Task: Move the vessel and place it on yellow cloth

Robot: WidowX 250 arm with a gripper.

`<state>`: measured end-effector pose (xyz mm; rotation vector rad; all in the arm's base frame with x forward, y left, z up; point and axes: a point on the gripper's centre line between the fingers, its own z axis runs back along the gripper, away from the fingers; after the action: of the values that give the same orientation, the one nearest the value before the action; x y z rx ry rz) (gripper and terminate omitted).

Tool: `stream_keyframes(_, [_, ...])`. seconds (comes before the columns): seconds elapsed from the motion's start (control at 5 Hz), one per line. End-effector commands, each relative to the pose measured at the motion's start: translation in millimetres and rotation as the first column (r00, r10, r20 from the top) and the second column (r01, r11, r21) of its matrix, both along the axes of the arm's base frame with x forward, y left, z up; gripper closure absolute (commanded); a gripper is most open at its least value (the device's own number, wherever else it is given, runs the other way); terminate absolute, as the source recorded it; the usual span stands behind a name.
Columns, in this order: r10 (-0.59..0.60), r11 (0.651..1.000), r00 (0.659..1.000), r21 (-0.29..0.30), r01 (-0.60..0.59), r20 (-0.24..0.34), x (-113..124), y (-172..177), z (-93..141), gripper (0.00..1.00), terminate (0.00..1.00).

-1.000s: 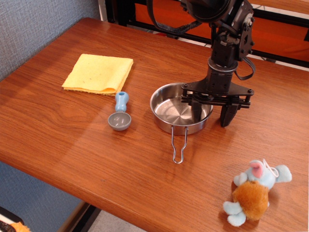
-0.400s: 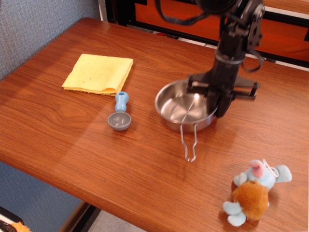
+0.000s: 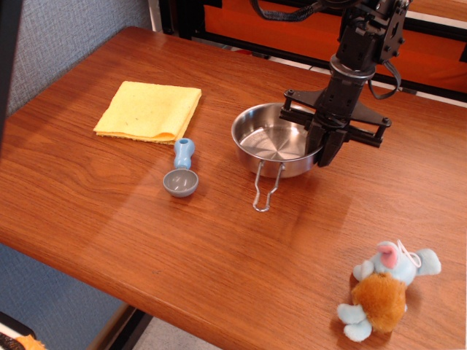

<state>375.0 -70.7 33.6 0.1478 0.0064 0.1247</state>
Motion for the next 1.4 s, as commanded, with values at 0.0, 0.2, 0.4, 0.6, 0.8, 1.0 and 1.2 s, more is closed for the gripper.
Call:
stream_keyframes(0.0, [-0.065, 0.998, 0.996, 0.015, 0.064, 0.058, -10.9, 48.1, 50.0, 1.00, 0.00])
stream_keyframes(0.2, [-0.021, 1.000, 0.996, 0.001, 0.021, 0.088, -14.5, 84.4, 55.0, 1.00, 0.00])
stream_keyframes(0.4, [0.000, 1.000, 0.992, -0.031, 0.004, 0.123, -8.9, 117.3, 49.2, 1.00, 0.00])
stream_keyframes(0.6, [-0.008, 1.000, 0.994, -0.022, 0.010, 0.109, 7.5, 136.5, 40.2, 1.00, 0.00])
stream_keyframes(0.8, [0.006, 1.000, 0.997, -0.003, -0.006, 0.078, 16.8, 154.0, 32.1, 1.00, 0.00])
stream_keyframes(1.0, [0.029, 1.000, 0.997, -0.012, -0.029, 0.068, 22.3, 171.9, 25.8, 1.00, 0.00])
stream_keyframes(1.2, [0.046, 0.999, 0.998, 0.001, -0.046, 0.048, 18.3, 183.0, 21.9, 1.00, 0.00])
